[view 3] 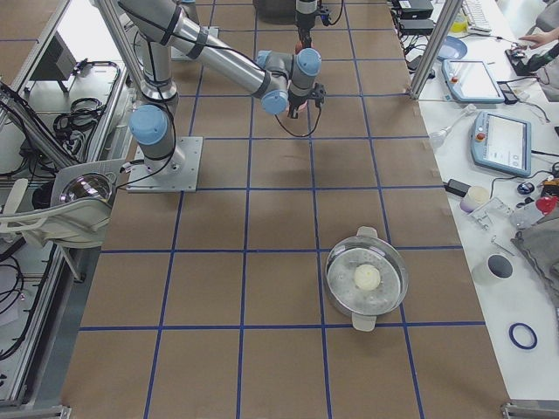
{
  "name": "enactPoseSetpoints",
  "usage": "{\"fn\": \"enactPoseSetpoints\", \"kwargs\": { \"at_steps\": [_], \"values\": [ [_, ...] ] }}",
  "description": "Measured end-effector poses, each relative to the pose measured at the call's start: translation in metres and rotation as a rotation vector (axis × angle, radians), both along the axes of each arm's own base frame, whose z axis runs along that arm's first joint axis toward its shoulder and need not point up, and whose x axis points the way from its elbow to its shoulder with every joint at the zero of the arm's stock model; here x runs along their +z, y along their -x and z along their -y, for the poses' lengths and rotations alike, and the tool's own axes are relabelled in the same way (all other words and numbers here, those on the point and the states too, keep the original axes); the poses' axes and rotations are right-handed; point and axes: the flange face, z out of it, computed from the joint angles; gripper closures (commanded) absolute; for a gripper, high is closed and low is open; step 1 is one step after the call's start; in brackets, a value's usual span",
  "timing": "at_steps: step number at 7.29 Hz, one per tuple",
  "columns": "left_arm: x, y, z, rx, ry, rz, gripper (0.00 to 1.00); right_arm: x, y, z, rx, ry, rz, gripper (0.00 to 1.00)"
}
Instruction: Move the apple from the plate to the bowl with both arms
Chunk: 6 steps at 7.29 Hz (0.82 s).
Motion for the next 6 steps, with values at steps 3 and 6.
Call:
{"fn": "enactPoseSetpoints", "kwargs": {
  "at_steps": [3, 6],
  "values": [
    [-0.008, 0.003, -0.003, 0.073, -0.019, -0.005, 1.0, 0.001, 0.0, 0.003, -0.006, 0.021, -0.007, 0.0],
    [-0.024, 0.029, -0.014, 0.203, -0.082, -0.079, 1.0, 0.051, 0.022, 0.037, -0.03, 0.121, -0.101, 0.0]
  ]
}}
